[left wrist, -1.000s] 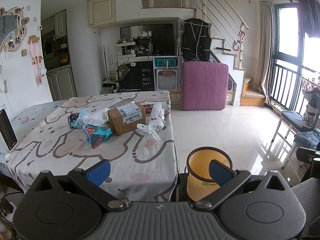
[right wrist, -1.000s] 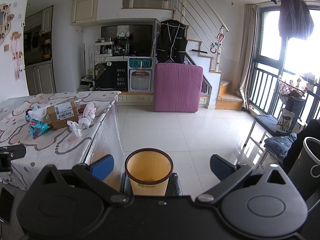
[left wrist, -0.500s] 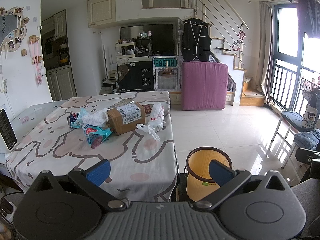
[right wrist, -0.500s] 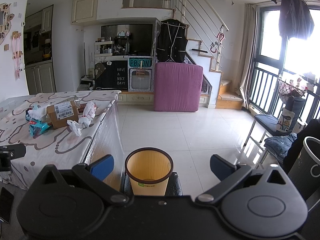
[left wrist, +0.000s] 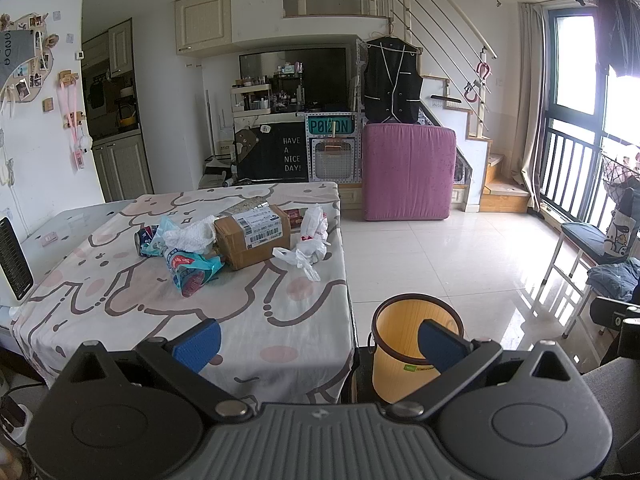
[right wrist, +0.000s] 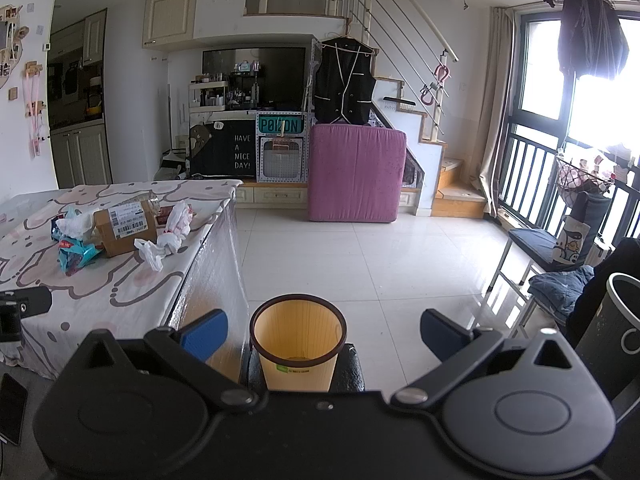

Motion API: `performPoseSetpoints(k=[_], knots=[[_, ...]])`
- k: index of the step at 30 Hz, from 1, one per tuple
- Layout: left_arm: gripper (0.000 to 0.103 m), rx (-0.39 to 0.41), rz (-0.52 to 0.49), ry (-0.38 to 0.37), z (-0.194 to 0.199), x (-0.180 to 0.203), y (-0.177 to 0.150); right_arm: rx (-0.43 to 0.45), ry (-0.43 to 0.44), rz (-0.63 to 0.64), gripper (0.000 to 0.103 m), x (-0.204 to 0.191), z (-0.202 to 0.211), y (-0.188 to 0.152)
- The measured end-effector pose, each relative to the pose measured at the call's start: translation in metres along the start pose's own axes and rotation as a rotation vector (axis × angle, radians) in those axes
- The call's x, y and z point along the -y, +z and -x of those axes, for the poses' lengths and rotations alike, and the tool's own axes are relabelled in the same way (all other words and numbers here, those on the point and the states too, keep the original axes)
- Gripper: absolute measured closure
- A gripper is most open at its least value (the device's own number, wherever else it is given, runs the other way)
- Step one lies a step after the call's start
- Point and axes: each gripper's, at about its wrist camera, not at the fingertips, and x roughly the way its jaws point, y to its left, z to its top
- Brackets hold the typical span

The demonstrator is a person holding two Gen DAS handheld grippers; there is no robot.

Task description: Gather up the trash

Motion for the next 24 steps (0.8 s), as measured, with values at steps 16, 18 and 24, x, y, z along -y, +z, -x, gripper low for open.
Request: performPoseSetpoints(k=[16,18,24], knots=[[0.0,-0.016,0.011,0.0,-0.006,-0.005,-0.005,-0.007,0.006,0.006,0.0,0.0,-0.003,-0.003],[0.0,-0.026,0.019,0.008,-0.012,-0.01,-0.008,-0.014,0.015,0.009,0.0,0.002,-0.009,-0.006],[0.0,-0.065,0.051,0.034,-0.038,-0.017,-0.021,-0.04,0.063,0.018,0.0,-0.008,-0.031,-0.016]])
